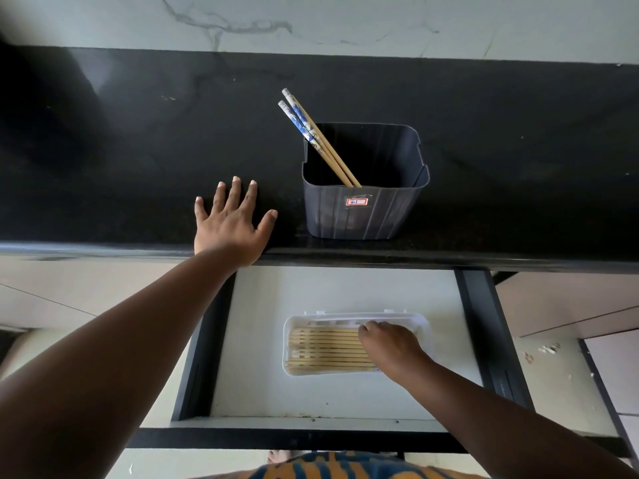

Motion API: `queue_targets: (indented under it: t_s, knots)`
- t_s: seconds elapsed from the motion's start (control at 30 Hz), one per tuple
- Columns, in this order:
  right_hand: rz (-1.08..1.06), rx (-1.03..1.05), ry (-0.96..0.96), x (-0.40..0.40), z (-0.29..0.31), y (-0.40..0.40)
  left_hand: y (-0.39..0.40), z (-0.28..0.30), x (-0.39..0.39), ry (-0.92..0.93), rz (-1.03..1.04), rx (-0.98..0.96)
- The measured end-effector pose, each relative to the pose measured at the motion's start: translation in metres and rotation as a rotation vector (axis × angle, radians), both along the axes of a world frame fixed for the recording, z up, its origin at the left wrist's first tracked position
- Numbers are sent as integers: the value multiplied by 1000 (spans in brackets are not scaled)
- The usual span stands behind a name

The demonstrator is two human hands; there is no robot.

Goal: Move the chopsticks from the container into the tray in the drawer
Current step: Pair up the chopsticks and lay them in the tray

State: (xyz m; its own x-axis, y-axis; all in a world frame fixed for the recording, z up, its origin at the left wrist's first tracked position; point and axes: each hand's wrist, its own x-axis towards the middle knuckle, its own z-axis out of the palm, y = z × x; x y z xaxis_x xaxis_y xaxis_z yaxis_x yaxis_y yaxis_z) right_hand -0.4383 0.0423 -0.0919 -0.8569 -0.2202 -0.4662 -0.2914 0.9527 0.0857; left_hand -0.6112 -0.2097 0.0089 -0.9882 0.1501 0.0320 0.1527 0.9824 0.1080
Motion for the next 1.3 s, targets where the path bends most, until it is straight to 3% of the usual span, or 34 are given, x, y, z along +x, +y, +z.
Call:
queue_targets:
  t_s: [0.13,0.27,0.4,0.47,0.57,0.67,0.83,0.93,1.3]
  knots:
    - [-18,3,-49,-3,14,-3,1,0,0,-5,0,-3]
    - [-258,-99,-67,-10,65,-15,0,0,-1,-15,-1,-7]
    - [-427,-548,-132,-23,163,-12,1,0,-2,-32,-8,-12]
    - [-457,-869,-129,-34,224,-12,0,0,-3,-39,-10,-16]
    - [-511,-1252,93,-64,287,-10,0,-1,-3,-49,-8,-18]
    - [-571,-1246,315,-106,306,-10,0,-2,-4,-47,-6,-13]
    - [-733,-958,81,-164,274,-14,1,-5,-4,-32,-1,5]
    - [-742,-818,64,-179,256,-15,1,-5,-4,-18,8,7]
    - [-722,-1004,-172,-195,236,-7,1,-6,-1,-7,20,20]
